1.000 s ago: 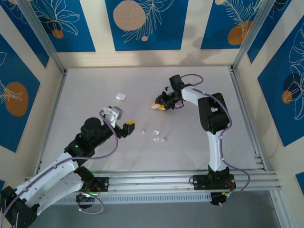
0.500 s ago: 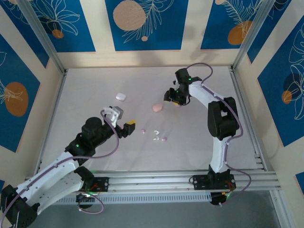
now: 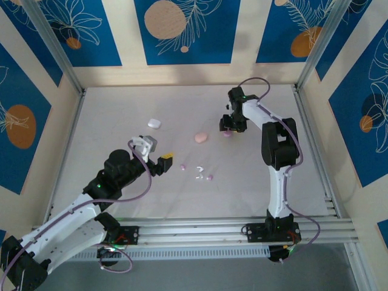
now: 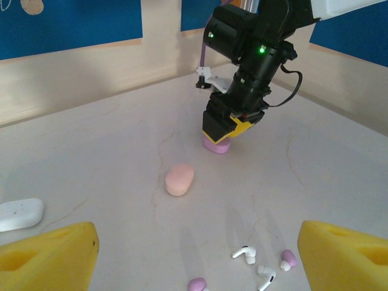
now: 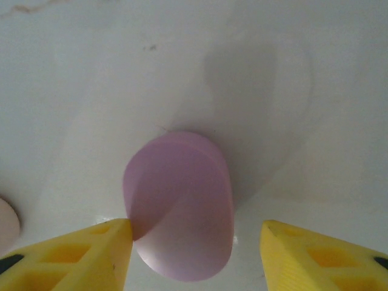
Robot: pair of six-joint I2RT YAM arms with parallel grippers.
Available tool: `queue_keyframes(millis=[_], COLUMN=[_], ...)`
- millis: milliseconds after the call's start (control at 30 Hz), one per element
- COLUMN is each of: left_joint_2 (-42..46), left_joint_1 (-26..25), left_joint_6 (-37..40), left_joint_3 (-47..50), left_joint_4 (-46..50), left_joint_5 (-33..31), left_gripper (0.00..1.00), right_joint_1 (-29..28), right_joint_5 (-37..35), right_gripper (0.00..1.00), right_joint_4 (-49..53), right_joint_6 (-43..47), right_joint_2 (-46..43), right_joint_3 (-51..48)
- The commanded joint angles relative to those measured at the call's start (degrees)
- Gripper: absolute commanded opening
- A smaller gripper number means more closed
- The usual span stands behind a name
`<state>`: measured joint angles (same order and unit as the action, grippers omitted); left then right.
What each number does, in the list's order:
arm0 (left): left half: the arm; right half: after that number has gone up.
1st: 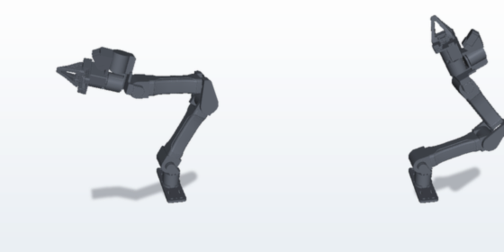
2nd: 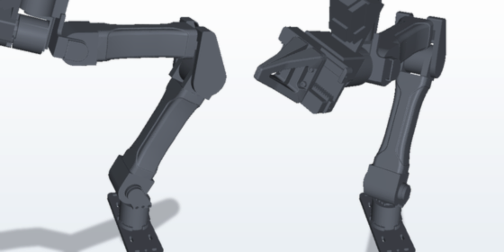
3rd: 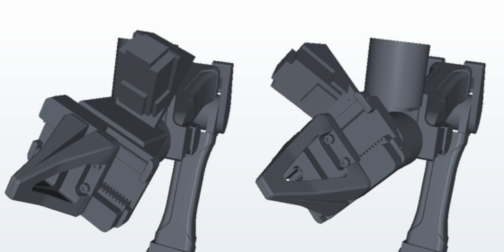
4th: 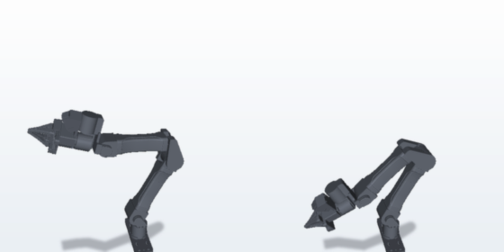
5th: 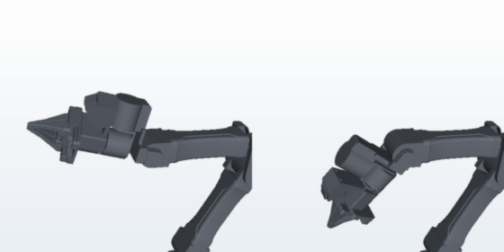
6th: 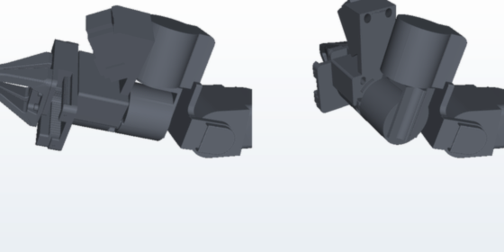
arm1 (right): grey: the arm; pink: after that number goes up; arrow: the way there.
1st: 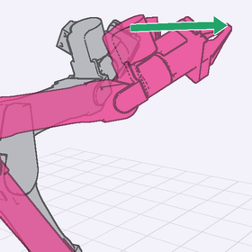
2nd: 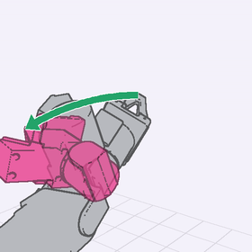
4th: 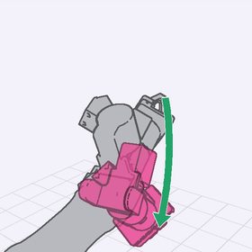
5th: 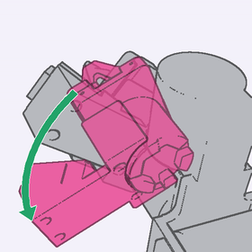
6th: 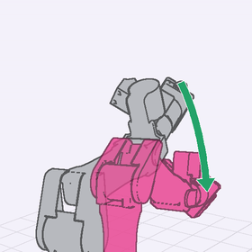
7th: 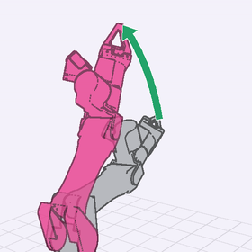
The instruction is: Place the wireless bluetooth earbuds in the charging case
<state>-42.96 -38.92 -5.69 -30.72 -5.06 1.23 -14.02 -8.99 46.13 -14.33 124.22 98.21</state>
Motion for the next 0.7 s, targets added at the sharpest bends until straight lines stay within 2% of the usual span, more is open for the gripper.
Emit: queue_keyframes(millis=[0, 167, 533, 667], left_joint_2=[-0.42, -0.62, -0.87, -0.92], left_joint_1=[-0.14, -0.2, -0.18, -0.19], left_joint_6=[-0.43, -0.52, -0.63, -1.06], left_joint_3=[-2.11, -2.19, -2.58, -3.19], left_joint_4=[-0.89, -0.83, -0.49, 0.59], left_joint_5=[0.86, 1.06, 1.31, 1.48], left_gripper=[0.84, 0.84, 0.84, 0.83], right_joint_1=[-0.73, -0.85, -2.26, -2.25], right_joint_5=[-1.41, -3.05, -4.31, -3.33], right_gripper=[0.58, 0.55, 0.45, 0.34], right_joint_4=[2.82, 4.13, 2.88, 0.95], right_joint_6=[2.87, 4.68, 7.96, 8.69], right_joint_2=[1.55, 4.78, 4.0, 1.72], right_joint_3=[3.13, 5.4, 4.53, 2.9])
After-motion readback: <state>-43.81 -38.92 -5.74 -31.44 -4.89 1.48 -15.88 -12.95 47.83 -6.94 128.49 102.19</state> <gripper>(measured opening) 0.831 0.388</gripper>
